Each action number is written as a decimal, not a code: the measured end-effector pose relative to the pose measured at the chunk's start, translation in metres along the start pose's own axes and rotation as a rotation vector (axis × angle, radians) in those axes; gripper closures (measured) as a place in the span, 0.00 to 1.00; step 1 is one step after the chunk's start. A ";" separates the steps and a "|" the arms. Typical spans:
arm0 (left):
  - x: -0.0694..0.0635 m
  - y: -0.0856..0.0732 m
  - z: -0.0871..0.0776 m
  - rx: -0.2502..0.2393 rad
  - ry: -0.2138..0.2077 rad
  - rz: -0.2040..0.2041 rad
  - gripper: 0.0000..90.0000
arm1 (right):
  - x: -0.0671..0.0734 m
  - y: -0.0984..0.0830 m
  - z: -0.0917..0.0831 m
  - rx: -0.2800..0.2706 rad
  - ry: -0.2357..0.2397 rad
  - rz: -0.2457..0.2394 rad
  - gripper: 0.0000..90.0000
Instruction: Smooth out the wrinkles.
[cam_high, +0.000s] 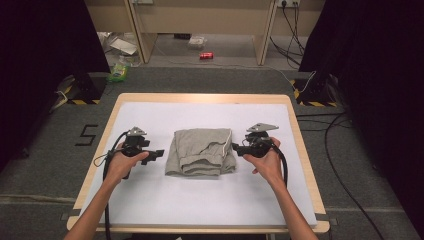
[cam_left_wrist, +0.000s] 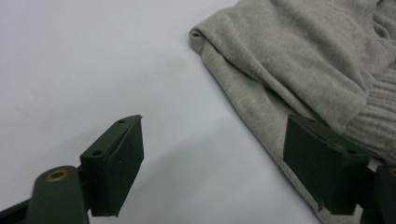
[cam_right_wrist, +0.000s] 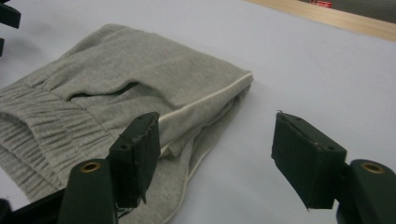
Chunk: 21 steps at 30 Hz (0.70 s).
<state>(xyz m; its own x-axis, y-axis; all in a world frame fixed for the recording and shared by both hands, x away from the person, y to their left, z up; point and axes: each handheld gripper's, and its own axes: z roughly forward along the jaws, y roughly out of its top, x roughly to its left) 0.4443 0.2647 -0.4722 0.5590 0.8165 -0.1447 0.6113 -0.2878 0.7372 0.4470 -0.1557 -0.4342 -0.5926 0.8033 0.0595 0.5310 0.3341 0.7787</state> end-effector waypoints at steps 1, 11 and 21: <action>-0.001 -0.002 -0.001 0.001 0.001 0.001 0.22 | 0.000 -0.002 -0.001 0.001 -0.001 0.003 0.36; -0.012 -0.021 -0.008 -0.009 -0.002 0.019 0.21 | 0.003 -0.024 -0.009 0.001 0.011 0.013 0.34; -0.024 -0.034 -0.012 -0.004 -0.020 0.052 0.20 | 0.012 -0.037 -0.016 0.005 0.027 0.009 0.34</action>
<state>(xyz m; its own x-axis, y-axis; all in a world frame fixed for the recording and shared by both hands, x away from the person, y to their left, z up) 0.4037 0.2608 -0.4855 0.6014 0.7900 -0.1193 0.5786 -0.3276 0.7469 0.4107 -0.1665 -0.4528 -0.6034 0.7930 0.0836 0.5398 0.3292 0.7747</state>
